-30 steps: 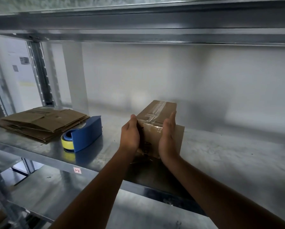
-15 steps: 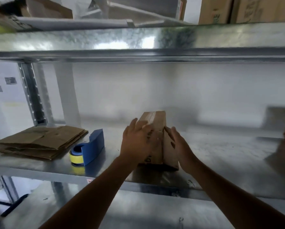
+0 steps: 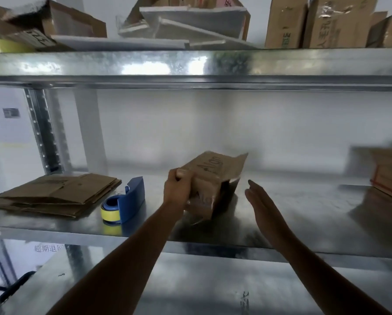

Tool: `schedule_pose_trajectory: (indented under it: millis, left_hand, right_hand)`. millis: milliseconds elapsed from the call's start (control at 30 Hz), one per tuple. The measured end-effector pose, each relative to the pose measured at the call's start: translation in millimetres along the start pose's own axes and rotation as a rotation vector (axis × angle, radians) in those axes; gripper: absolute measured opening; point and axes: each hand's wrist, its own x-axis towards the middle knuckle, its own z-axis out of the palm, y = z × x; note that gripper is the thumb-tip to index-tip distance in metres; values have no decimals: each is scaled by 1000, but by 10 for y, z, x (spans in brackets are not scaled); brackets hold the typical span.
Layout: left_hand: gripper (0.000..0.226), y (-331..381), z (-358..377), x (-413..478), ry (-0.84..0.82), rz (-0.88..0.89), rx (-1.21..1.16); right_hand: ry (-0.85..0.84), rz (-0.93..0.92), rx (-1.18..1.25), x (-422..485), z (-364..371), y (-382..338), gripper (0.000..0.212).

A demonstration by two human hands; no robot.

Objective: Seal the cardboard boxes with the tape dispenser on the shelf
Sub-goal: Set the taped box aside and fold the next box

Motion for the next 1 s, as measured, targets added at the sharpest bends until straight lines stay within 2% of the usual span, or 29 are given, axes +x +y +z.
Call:
schedule_pose_trajectory:
  millis: [67, 167, 267, 367, 433, 500, 600, 733, 833, 900, 1000]
  left_hand:
    - [28, -10, 32, -39, -31, -199, -209]
    - [43, -27, 96, -74, -29, -388, -194]
    - [45, 49, 164, -26, -55, -362, -78]
    - [43, 94, 225, 41, -40, -315, 109]
    - [37, 68, 242, 62, -97, -287, 202]
    - [33, 18, 260, 72, -145, -220, 235]
    - [29, -68, 273, 88, -132, 4, 357]
    - [48, -185, 220, 68, -8, 315, 614]
    - [59, -122, 258, -28, -100, 542, 702]
    - [58, -66, 369, -74, -149, 588, 731]
    - [63, -32, 518, -88, -68, 567, 724]
  right_hand:
    - [-11, -9, 57, 1, 18, -88, 36]
    - [-70, -46, 9, 25, 29, -187, 56]
    - [-77, -64, -44, 103, 31, -296, 57]
    - [-68, -103, -211, 255, -22, -332, 33]
    - [-87, -78, -206, 350, -73, -312, 25]
    - [-119, -78, -179, 425, -119, -250, 20]
    - [-179, -85, -141, 492, -138, -154, 18]
    - [-260, -146, -147, 570, -140, -61, 23]
    - [-285, -182, -125, 664, -110, -13, 17]
    - [-286, -200, -60, 729, -60, -6, 13]
    - [-288, -254, 37, 784, -5, -8, 11]
